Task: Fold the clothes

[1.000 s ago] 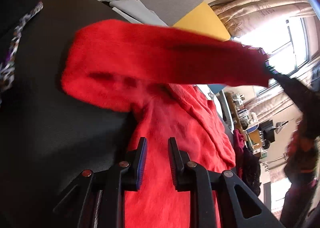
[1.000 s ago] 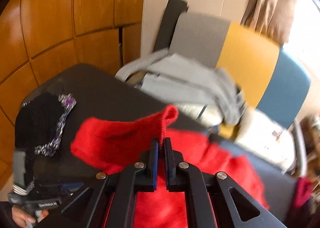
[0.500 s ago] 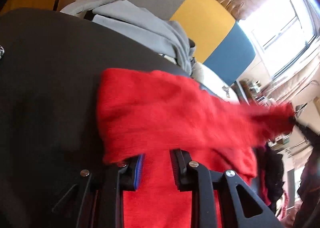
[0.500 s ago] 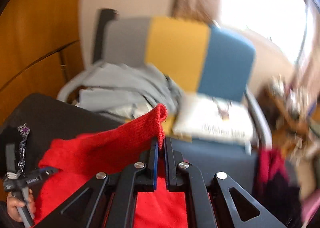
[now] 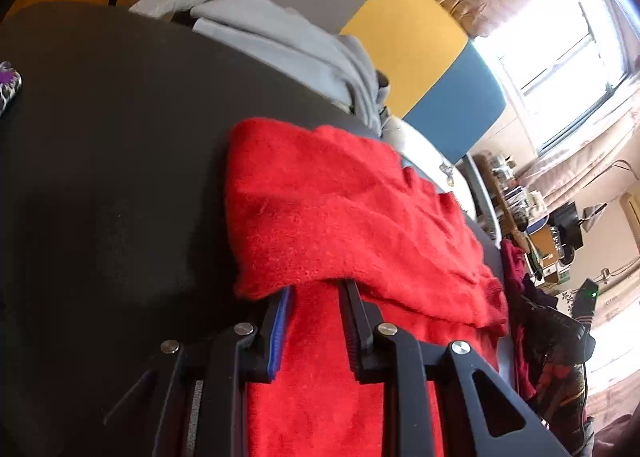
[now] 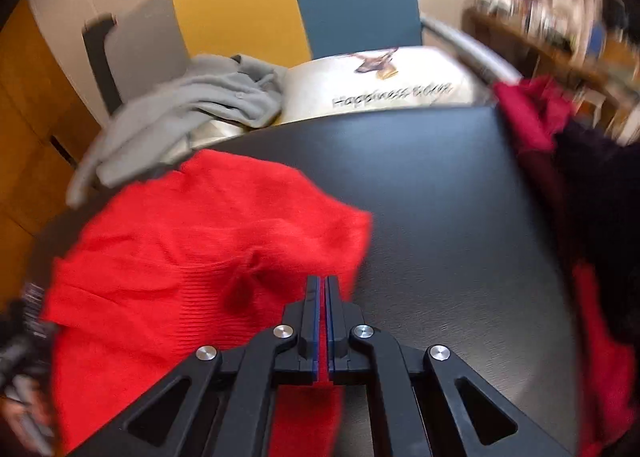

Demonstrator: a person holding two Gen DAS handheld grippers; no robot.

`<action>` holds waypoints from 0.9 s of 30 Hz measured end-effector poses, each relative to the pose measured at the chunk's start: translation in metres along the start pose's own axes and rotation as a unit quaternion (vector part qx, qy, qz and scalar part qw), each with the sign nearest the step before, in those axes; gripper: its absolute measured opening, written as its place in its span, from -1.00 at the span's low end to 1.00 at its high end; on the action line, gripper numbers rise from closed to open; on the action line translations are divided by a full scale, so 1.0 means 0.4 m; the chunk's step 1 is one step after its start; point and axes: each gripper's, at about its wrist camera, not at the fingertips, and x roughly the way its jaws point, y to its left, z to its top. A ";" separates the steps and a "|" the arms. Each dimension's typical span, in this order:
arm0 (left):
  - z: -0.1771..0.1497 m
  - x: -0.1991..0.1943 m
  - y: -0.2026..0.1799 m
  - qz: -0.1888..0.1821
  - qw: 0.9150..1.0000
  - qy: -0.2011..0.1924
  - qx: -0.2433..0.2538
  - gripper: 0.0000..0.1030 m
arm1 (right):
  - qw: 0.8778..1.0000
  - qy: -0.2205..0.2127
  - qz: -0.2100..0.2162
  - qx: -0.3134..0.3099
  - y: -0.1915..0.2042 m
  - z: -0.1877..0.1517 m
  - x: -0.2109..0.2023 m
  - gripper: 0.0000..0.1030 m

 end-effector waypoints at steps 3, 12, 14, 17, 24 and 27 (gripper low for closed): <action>0.002 0.008 -0.020 0.005 1.000 0.005 0.017 -0.54 | 0.999 0.007 0.047 0.020 -0.005 -0.003 0.012 -0.86; -0.016 0.020 -0.039 0.019 0.998 0.020 0.049 -0.53 | 0.996 0.043 0.070 0.033 0.061 -0.004 0.135 -0.41; -0.024 0.028 -0.040 0.020 0.998 0.027 0.055 -0.53 | 0.997 0.066 0.049 0.014 0.084 -0.007 0.168 -0.50; -0.039 0.038 -0.039 0.022 0.997 0.036 0.065 -0.52 | 0.997 0.061 0.016 -0.047 0.139 -0.008 0.158 -0.78; -0.059 0.042 -0.029 0.029 0.996 0.046 0.070 -0.52 | 0.994 -0.046 -0.047 -0.090 0.152 0.057 -0.030 -0.80; -0.065 0.034 -0.027 0.029 0.996 0.047 0.073 -0.52 | 0.996 -0.020 -0.069 -0.048 0.072 0.044 -0.011 -0.80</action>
